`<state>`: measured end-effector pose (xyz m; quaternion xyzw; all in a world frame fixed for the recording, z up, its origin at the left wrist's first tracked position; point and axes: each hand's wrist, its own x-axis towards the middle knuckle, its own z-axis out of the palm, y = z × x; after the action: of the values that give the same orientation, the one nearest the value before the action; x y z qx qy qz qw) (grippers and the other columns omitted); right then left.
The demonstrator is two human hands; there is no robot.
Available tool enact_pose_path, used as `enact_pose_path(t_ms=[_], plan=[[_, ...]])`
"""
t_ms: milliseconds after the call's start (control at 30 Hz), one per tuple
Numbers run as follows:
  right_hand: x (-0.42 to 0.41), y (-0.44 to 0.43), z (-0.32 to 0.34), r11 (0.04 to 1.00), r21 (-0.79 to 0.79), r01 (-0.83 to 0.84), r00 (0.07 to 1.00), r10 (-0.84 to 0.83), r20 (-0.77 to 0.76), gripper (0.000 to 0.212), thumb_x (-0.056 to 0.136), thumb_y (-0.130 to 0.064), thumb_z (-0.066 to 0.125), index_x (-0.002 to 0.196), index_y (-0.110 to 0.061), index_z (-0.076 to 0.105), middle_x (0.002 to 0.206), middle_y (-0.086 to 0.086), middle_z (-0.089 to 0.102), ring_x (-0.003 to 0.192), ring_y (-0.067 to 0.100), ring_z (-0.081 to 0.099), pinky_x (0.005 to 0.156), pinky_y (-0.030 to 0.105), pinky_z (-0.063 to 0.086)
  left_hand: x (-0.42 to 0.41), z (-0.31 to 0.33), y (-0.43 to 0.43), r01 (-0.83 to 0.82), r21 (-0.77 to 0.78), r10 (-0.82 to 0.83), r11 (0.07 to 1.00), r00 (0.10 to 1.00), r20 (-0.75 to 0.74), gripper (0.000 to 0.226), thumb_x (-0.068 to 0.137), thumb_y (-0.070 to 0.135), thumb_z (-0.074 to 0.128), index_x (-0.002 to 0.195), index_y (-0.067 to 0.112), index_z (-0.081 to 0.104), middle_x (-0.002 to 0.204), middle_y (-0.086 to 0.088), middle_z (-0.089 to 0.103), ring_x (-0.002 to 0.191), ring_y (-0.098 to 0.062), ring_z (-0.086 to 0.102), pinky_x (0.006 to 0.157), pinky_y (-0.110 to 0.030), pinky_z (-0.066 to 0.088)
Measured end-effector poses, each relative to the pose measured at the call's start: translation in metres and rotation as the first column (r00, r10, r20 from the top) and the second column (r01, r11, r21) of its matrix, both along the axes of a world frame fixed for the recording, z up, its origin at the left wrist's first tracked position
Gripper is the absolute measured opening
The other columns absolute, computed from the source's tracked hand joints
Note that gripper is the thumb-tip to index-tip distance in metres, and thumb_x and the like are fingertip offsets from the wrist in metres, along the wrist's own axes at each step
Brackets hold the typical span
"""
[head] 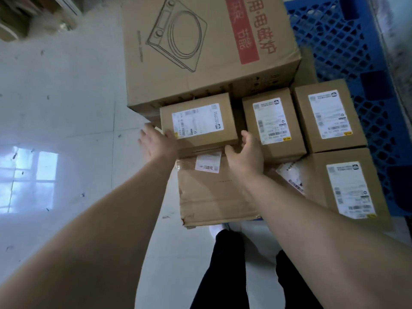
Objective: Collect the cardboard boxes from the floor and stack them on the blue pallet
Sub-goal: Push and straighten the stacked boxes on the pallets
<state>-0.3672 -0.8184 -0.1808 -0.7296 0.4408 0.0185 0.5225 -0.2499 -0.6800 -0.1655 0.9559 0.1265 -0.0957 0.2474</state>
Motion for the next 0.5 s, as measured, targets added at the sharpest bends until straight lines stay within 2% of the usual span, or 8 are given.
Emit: enact_pose_path(t_ms=[100,167,300,333,400,433,500], plan=[[0.026,0.01,-0.007,0.995,0.086,0.059,0.995,-0.052,-0.09,0.074,0.091,-0.038,0.058,0.152,-0.021,0.02,0.151,0.001,0.035,0.134,0.023,0.042,0.102,0.035,0.039,0.034,-0.012,0.012,-0.008,-0.156,-0.014,0.988,0.99,-0.139,0.044,0.093,0.031,0.047,0.133,0.014,0.041,0.134,-0.009,0.048,0.123,-0.03,0.048,0.103,-0.044,0.042],[0.035,0.012,-0.016,0.985,0.157,0.072,0.991,-0.053,-0.12,0.079,0.088,-0.047,0.056,0.152,-0.024,0.017,0.149,0.001,0.037,0.129,0.024,0.045,0.099,0.037,0.04,0.043,-0.019,0.014,0.047,-0.236,-0.097,0.971,0.974,-0.207,0.044,0.096,0.037,0.042,0.135,0.019,0.04,0.132,-0.008,0.051,0.12,-0.031,0.051,0.101,-0.047,0.044],[0.033,0.012,-0.025,0.961,0.121,0.247,0.966,-0.234,-0.111,0.073,0.075,-0.06,0.059,0.137,-0.024,0.039,0.128,0.001,0.053,0.108,0.024,0.058,0.092,0.044,0.051,0.042,-0.021,0.015,0.161,-0.319,-0.238,0.934,0.946,-0.222,0.055,0.093,0.053,0.038,0.145,0.035,0.03,0.139,-0.004,0.051,0.124,-0.028,0.05,0.103,-0.048,0.043],[0.027,0.013,-0.026,0.959,0.091,0.268,0.959,-0.257,-0.124,0.071,0.074,-0.062,0.059,0.131,-0.025,0.043,0.124,0.0,0.054,0.105,0.024,0.058,0.089,0.044,0.052,0.041,-0.022,0.019,0.182,-0.305,-0.26,0.935,0.936,-0.239,0.056,0.089,0.06,0.039,0.141,0.038,0.033,0.136,-0.004,0.053,0.119,-0.027,0.054,0.097,-0.05,0.049],[0.01,0.017,-0.026,0.965,0.069,0.252,0.958,-0.239,-0.157,0.067,0.073,-0.064,0.06,0.125,-0.025,0.045,0.121,0.0,0.051,0.103,0.023,0.056,0.087,0.043,0.051,0.038,-0.021,0.031,0.214,-0.198,-0.263,0.956,0.926,-0.269,0.052,0.084,0.068,0.041,0.121,0.032,0.05,0.113,-0.007,0.061,0.096,-0.027,0.063,0.076,-0.047,0.059],[0.001,0.019,-0.027,0.969,0.084,0.232,0.962,-0.215,-0.17,0.068,0.073,-0.065,0.062,0.125,-0.025,0.044,0.122,-0.001,0.05,0.103,0.022,0.054,0.088,0.043,0.051,0.037,-0.021,0.036,0.241,-0.083,-0.255,0.967,0.928,-0.272,0.053,0.083,0.07,0.04,0.108,0.026,0.056,0.102,-0.007,0.062,0.088,-0.027,0.064,0.071,-0.044,0.059],[-0.009,0.026,-0.028,0.959,0.145,0.246,0.955,-0.214,-0.205,0.08,0.067,-0.066,0.066,0.13,-0.024,0.039,0.125,-0.003,0.047,0.104,0.02,0.052,0.089,0.041,0.049,0.031,-0.02,0.045,0.327,0.152,-0.279,0.933,0.921,-0.272,0.06,0.081,0.072,0.04,0.095,0.018,0.061,0.097,-0.008,0.058,0.091,-0.031,0.061,0.075,-0.036,0.05]])
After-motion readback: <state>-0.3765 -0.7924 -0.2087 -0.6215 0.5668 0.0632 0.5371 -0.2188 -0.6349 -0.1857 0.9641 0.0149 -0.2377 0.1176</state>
